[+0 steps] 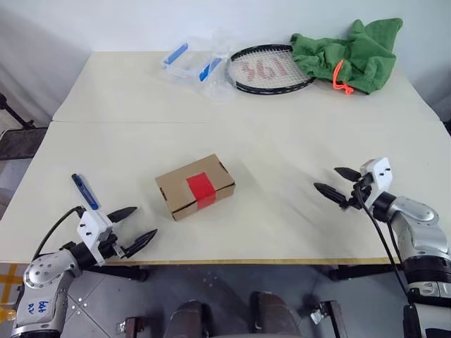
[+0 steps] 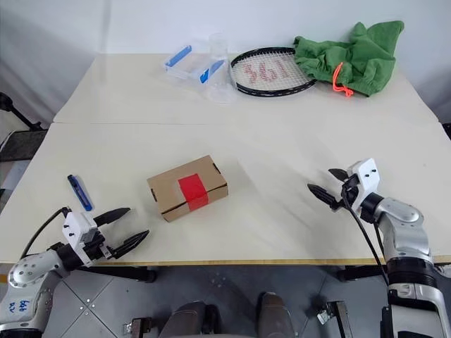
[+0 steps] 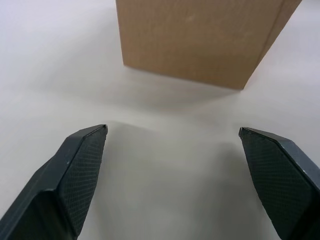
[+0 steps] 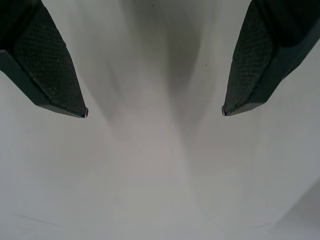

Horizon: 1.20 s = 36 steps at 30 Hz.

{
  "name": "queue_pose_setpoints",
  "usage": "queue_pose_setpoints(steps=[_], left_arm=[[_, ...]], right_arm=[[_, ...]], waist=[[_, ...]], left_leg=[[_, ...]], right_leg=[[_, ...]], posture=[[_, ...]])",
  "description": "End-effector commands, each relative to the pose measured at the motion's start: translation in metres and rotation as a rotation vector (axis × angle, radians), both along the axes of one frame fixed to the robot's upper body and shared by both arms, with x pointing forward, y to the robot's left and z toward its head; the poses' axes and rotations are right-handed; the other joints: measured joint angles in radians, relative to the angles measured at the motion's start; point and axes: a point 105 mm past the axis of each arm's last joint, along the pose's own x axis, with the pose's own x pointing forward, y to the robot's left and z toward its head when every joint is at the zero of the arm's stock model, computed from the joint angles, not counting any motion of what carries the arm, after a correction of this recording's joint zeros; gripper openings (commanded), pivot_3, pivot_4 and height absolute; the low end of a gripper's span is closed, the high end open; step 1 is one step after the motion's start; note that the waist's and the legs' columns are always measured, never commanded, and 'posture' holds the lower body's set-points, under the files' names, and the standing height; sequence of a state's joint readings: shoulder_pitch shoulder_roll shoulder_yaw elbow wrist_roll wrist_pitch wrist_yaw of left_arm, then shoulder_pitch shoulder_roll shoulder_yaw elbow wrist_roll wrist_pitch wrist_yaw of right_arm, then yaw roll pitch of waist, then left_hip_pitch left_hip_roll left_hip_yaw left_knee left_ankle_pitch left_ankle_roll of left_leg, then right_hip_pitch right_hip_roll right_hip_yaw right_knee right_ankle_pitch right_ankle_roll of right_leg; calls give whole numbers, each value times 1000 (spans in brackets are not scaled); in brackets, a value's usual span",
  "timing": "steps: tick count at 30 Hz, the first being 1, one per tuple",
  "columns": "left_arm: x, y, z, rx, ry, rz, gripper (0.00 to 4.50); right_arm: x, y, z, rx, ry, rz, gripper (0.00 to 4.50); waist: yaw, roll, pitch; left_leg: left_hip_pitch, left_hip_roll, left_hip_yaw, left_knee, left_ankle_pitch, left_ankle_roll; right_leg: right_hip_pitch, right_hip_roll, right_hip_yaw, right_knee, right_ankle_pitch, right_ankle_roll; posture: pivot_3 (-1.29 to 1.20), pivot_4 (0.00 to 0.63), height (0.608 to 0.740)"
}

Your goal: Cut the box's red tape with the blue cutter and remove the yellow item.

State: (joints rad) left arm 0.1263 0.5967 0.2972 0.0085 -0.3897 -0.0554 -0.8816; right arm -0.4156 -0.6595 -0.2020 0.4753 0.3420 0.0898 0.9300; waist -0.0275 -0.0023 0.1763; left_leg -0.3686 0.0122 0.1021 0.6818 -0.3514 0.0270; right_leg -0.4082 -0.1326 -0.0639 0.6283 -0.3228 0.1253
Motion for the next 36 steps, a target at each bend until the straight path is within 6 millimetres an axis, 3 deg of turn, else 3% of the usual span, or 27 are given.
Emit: queue_pose_setpoints(steps=[1,5,8,9,12,15,18,22,24,31,36], left_arm=[[3,0,14,8,-60,40,4482],[12,5,8,27,34,155,4482],[9,-13,24,-25,-16,46,4482],[11,-14,24,-23,-12,46,4299],[21,-18,28,-40,-21,63,3549],[26,-26,30,-41,-26,31,2597],[27,-32,30,-40,-24,-9,1616],[31,-37,30,-43,-16,-43,443],[32,-41,31,-49,-13,-68,23],[34,-60,29,-54,8,-162,23],[34,-91,20,-55,50,-311,23]], right_arm=[[2,8,20,28,-45,4,4500],[3,19,31,73,-32,-12,4500],[3,35,39,85,-41,0,4500],[1,42,43,109,-43,23,4321],[0,63,39,136,54,82,3510],[2,81,40,142,96,115,2433],[7,86,37,94,148,61,1356],[7,113,42,97,156,163,40],[8,123,42,88,174,195,0],[11,161,43,70,184,336,0],[20,195,49,12,198,466,0]], waist=[[0,0,0],[0,0,0],[0,0,0],[0,0,0],[2,0,0],[1,0,0],[0,0,0],[0,0,0],[0,0,0],[0,0,0],[-1,0,0]], left_leg=[[0,0,0,0,0,0],[0,0,-2,0,0,0],[-1,0,-2,0,0,0],[-1,0,-2,0,0,0],[-1,0,-3,0,0,0],[-1,0,-3,1,0,0],[-2,-1,-3,1,0,0],[-2,-1,-3,1,0,-1],[-2,-1,-3,1,0,-1],[-2,-2,-3,1,0,0],[-3,-3,-4,2,0,0]], right_leg=[[0,0,0,0,0,0],[0,0,-1,0,0,0],[0,0,-1,0,0,0],[0,0,-2,0,0,0],[0,0,-2,0,0,0],[1,0,-3,0,0,0],[0,0,-4,0,0,0],[0,0,-6,0,0,0],[0,1,-6,0,0,0],[0,1,-11,1,0,0],[0,1,-14,2,0,0]], posture=[[0,150,740],[0,150,740],[0,150,740],[0,150,740],[0,150,740],[0,150,740],[0,150,740],[0,150,740],[0,150,740],[0,150,740],[0,150,740]])
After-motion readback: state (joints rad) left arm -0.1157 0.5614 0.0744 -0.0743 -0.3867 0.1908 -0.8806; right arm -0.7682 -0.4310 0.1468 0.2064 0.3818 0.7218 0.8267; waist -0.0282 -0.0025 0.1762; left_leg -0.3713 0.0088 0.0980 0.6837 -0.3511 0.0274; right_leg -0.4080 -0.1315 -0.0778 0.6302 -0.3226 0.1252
